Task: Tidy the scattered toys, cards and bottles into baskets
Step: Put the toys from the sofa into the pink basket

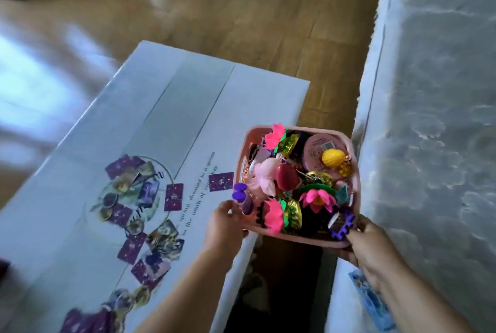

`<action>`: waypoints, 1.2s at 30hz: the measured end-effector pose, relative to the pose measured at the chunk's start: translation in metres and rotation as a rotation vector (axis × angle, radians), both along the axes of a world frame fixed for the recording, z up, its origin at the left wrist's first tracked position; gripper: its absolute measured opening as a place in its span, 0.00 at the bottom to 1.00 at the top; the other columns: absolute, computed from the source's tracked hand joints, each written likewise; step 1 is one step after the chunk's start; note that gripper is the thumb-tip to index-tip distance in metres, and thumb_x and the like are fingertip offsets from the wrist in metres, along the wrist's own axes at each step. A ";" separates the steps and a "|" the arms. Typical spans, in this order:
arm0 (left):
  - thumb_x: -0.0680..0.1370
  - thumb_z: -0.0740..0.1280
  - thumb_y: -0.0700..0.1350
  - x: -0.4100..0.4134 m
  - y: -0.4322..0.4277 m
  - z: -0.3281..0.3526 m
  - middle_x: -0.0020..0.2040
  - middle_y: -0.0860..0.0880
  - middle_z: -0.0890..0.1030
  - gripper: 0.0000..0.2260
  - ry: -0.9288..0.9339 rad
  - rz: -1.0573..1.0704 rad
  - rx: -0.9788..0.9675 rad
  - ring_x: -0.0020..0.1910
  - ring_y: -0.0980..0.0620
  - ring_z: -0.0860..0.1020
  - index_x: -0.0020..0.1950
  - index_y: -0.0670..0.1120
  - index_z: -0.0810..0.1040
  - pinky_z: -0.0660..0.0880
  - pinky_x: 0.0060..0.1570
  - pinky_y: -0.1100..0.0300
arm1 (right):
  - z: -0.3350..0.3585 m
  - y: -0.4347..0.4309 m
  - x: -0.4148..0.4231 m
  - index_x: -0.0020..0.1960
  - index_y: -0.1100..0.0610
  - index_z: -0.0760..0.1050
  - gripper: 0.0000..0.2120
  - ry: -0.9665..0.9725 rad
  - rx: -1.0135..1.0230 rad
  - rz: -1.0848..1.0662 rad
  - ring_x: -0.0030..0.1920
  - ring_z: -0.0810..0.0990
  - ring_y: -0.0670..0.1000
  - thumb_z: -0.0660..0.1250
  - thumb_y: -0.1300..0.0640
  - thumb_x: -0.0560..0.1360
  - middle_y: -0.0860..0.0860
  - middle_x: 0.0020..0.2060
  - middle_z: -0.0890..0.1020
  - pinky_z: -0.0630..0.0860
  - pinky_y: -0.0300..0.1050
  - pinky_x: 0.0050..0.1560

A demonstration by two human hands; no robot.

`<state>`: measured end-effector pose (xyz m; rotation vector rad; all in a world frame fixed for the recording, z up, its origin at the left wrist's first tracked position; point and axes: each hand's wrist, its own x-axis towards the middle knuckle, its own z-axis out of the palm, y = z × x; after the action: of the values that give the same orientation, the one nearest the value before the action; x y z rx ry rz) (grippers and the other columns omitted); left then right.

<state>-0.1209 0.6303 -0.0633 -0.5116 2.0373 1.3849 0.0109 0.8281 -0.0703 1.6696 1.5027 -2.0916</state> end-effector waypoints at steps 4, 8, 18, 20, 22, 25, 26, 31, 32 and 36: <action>0.83 0.61 0.43 -0.044 -0.057 0.012 0.47 0.42 0.81 0.04 0.023 0.214 0.036 0.43 0.46 0.81 0.54 0.49 0.74 0.78 0.40 0.53 | 0.003 -0.035 -0.087 0.59 0.52 0.77 0.12 0.009 -0.026 0.181 0.46 0.83 0.57 0.63 0.63 0.78 0.55 0.50 0.83 0.81 0.50 0.40; 0.83 0.59 0.43 -0.070 -0.112 0.012 0.49 0.43 0.83 0.10 0.066 0.336 0.010 0.48 0.46 0.82 0.59 0.45 0.77 0.75 0.38 0.55 | 0.003 -0.078 -0.162 0.53 0.55 0.77 0.12 0.013 -0.027 0.344 0.43 0.84 0.56 0.59 0.68 0.79 0.55 0.46 0.84 0.81 0.47 0.37; 0.80 0.61 0.42 -0.076 -0.193 -0.003 0.53 0.52 0.83 0.11 0.051 0.610 -0.119 0.53 0.50 0.81 0.59 0.50 0.78 0.76 0.58 0.44 | -0.021 -0.173 -0.320 0.58 0.64 0.75 0.13 0.011 -0.100 0.570 0.36 0.84 0.56 0.56 0.71 0.78 0.62 0.47 0.83 0.82 0.47 0.30; 0.81 0.60 0.40 -0.078 -0.193 -0.007 0.53 0.52 0.82 0.11 0.053 0.656 -0.125 0.54 0.51 0.81 0.60 0.49 0.78 0.76 0.59 0.46 | -0.031 -0.188 -0.355 0.60 0.66 0.74 0.14 0.023 -0.118 0.607 0.41 0.83 0.59 0.55 0.72 0.78 0.63 0.50 0.82 0.83 0.48 0.33; 0.81 0.59 0.39 -0.083 -0.187 -0.014 0.53 0.52 0.82 0.11 0.049 0.711 -0.124 0.54 0.52 0.80 0.58 0.50 0.78 0.77 0.58 0.50 | -0.042 -0.199 -0.392 0.62 0.66 0.73 0.17 0.043 -0.144 0.637 0.42 0.83 0.58 0.54 0.73 0.77 0.62 0.50 0.82 0.83 0.49 0.35; 0.82 0.59 0.39 -0.093 -0.171 -0.027 0.53 0.53 0.81 0.11 0.053 0.764 -0.141 0.52 0.54 0.80 0.54 0.54 0.76 0.78 0.52 0.52 | -0.056 -0.214 -0.438 0.62 0.63 0.72 0.18 0.065 -0.155 0.651 0.36 0.84 0.56 0.54 0.74 0.76 0.58 0.44 0.82 0.83 0.47 0.33; 0.82 0.59 0.40 -0.097 -0.164 -0.031 0.53 0.53 0.81 0.11 0.046 0.784 -0.146 0.51 0.54 0.80 0.54 0.54 0.76 0.78 0.51 0.51 | -0.062 -0.218 -0.451 0.62 0.61 0.72 0.19 0.063 -0.153 0.682 0.32 0.84 0.54 0.54 0.73 0.76 0.57 0.41 0.83 0.82 0.45 0.30; 0.81 0.59 0.41 -0.111 -0.131 -0.060 0.51 0.54 0.81 0.10 -0.017 0.805 -0.182 0.49 0.52 0.80 0.54 0.53 0.76 0.78 0.52 0.51 | -0.099 -0.216 -0.489 0.63 0.60 0.70 0.18 0.023 -0.089 0.761 0.28 0.83 0.52 0.55 0.72 0.76 0.56 0.42 0.84 0.77 0.41 0.26; 0.81 0.60 0.41 -0.113 -0.125 -0.064 0.50 0.55 0.81 0.10 -0.031 0.793 -0.189 0.50 0.53 0.80 0.53 0.54 0.76 0.78 0.53 0.50 | -0.108 -0.212 -0.491 0.63 0.61 0.69 0.18 0.020 -0.089 0.766 0.32 0.84 0.54 0.56 0.72 0.76 0.58 0.46 0.84 0.77 0.41 0.26; 0.81 0.60 0.41 -0.113 -0.107 -0.078 0.51 0.51 0.82 0.09 -0.084 0.724 -0.231 0.50 0.51 0.79 0.57 0.51 0.77 0.78 0.54 0.51 | -0.119 -0.192 -0.481 0.59 0.60 0.70 0.10 0.099 -0.210 0.707 0.47 0.82 0.58 0.61 0.66 0.79 0.61 0.55 0.79 0.81 0.43 0.32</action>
<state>-0.2342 0.5235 -0.1412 -1.4924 2.0357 1.4693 -0.4700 0.6362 -0.1890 0.7980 1.5267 -1.8526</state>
